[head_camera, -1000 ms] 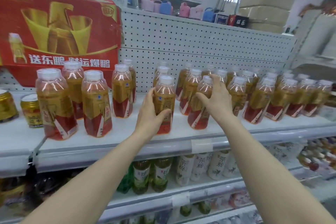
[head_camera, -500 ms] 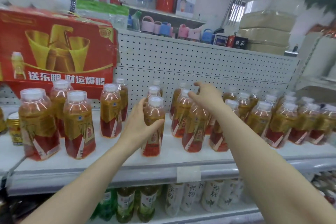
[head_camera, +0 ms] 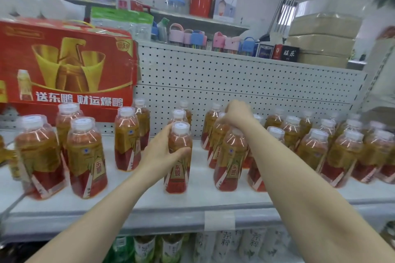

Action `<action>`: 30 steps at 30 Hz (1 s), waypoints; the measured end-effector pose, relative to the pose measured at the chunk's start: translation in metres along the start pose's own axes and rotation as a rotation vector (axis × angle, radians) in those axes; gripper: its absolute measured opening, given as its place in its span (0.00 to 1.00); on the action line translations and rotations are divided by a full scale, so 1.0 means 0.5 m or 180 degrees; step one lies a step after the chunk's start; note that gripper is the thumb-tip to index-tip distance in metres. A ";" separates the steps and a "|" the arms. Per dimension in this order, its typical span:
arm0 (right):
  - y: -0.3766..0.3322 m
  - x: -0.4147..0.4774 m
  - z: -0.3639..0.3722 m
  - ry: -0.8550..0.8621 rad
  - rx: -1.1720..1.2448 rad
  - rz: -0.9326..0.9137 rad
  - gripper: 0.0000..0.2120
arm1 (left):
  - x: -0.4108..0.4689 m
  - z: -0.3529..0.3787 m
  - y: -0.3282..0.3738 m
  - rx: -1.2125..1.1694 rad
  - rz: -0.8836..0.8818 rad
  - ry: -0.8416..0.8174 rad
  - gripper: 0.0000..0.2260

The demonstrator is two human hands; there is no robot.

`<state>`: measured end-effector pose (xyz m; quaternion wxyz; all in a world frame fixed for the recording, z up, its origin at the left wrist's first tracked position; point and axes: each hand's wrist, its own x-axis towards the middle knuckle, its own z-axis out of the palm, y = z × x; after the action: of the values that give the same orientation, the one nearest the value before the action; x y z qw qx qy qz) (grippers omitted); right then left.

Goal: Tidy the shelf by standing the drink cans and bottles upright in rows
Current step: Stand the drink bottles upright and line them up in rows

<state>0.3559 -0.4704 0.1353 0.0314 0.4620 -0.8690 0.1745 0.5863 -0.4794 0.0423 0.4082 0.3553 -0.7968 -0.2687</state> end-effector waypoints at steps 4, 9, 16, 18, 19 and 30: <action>0.004 -0.033 -0.012 -0.0007 0.0258 -0.0189 0.18 | 0.000 0.003 -0.007 -0.0121 0.0073 -0.0047 0.27; 0.032 -0.147 -0.003 0.0441 0.0539 -0.0137 0.30 | -0.021 0.018 -0.020 -0.0403 -0.0016 0.0093 0.33; 0.065 -0.226 0.074 0.0736 0.0605 -0.0326 0.32 | -0.076 0.063 -0.060 -0.0577 -0.0216 0.0109 0.34; 0.066 -0.226 0.074 0.0718 0.0562 -0.0384 0.29 | -0.076 0.064 -0.062 -0.0574 -0.0219 0.0100 0.34; 0.065 -0.226 0.072 0.0707 0.0555 -0.0416 0.29 | -0.074 0.064 -0.063 -0.0576 -0.0222 0.0091 0.34; 0.077 -0.224 0.072 0.0621 0.0654 -0.0552 0.31 | -0.071 0.082 -0.069 -0.0392 -0.0416 0.0369 0.36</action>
<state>0.3924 -0.3740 0.0669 0.0832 0.5169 -0.7962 0.3031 0.5787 -0.4667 -0.0204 0.4563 0.3957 -0.7289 -0.3223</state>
